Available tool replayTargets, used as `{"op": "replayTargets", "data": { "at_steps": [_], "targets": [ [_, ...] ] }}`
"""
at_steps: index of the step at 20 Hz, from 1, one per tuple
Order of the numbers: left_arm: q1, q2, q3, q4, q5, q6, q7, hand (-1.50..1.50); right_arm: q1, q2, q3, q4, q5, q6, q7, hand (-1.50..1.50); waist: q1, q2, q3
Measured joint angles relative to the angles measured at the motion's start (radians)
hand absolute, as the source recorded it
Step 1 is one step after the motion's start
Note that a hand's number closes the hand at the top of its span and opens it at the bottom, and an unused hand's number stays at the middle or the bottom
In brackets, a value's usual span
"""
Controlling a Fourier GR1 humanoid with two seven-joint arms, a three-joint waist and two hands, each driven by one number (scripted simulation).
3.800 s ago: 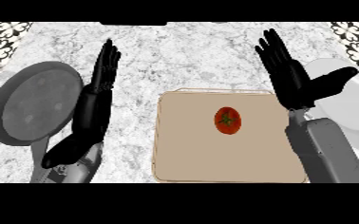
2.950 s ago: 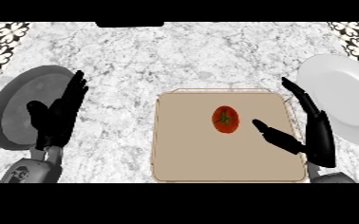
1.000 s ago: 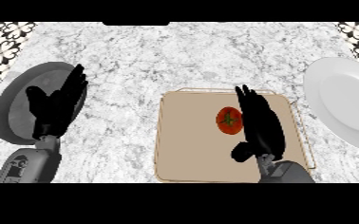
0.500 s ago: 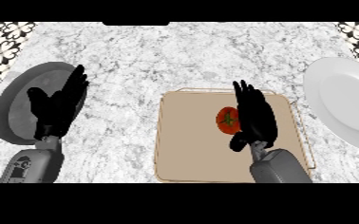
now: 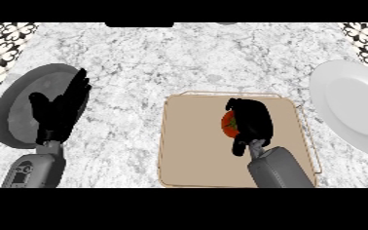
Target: Pick the tomato from the tray and place it in the plate
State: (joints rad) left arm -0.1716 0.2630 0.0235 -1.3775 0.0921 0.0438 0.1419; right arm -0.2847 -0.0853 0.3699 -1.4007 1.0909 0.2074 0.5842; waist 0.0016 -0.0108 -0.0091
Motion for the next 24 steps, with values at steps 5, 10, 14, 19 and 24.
{"op": "replayTargets", "data": {
  "at_steps": [5, 10, 14, 19, 24],
  "targets": [
    [-0.015, -0.002, 0.016, -0.002, -0.007, -0.008, 0.01, 0.0, 0.004, 0.015, 0.006, 0.011, 0.022, -0.023, -0.044, 1.5, -0.002, -0.006, -0.005],
    [0.012, -0.012, 0.015, -0.035, -0.016, -0.008, 0.024, 0.0, 0.035, 0.004, 0.013, -0.022, 0.048, -0.061, -0.087, 1.5, -0.004, -0.006, -0.005],
    [0.025, -0.014, 0.019, -0.036, -0.022, 0.002, 0.025, 0.0, 0.145, -0.089, 0.065, -0.138, -0.058, -0.029, -0.315, 1.5, -0.019, -0.005, 0.002],
    [0.048, -0.012, 0.028, -0.049, -0.018, 0.005, 0.022, 0.0, 0.309, -0.279, 0.089, -0.31, -0.174, -0.045, -0.634, 1.5, -0.037, -0.004, 0.008],
    [0.058, -0.007, 0.036, -0.059, -0.016, 0.004, 0.02, 0.0, 0.435, -0.386, -0.069, -0.505, -0.306, -0.175, -0.816, 1.5, -0.05, -0.002, 0.01]
  ]
}}
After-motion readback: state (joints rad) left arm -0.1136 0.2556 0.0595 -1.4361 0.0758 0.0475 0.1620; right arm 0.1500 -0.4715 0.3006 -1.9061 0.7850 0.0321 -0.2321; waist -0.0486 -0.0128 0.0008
